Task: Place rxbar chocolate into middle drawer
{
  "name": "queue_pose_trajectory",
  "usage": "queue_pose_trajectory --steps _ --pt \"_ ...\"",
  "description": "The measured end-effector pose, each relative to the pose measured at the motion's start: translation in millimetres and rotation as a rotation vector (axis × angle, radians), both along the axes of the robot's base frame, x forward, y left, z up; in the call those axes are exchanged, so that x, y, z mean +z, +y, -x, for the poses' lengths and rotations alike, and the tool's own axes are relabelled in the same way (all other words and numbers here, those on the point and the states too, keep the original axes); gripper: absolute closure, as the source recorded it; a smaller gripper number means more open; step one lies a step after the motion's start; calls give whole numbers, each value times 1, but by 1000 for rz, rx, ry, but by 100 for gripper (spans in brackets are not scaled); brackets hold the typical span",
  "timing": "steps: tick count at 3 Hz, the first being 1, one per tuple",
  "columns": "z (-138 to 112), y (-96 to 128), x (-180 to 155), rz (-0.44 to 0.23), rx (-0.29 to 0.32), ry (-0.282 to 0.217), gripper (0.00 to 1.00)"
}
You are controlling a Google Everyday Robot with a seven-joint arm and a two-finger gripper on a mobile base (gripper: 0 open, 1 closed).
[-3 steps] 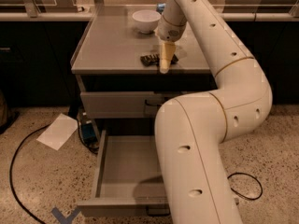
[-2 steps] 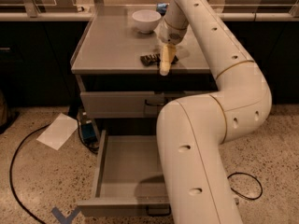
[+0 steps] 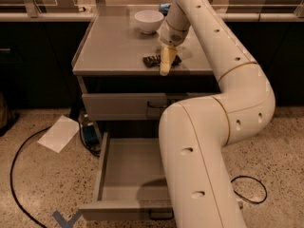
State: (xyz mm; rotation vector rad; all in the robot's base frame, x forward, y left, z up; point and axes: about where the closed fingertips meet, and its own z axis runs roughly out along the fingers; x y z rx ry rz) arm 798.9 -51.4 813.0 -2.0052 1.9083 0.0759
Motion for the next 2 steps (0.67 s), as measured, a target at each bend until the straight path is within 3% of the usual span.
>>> queue_pose_trajectory --steps 2 --pt "0 0 0 0 0 0 62"
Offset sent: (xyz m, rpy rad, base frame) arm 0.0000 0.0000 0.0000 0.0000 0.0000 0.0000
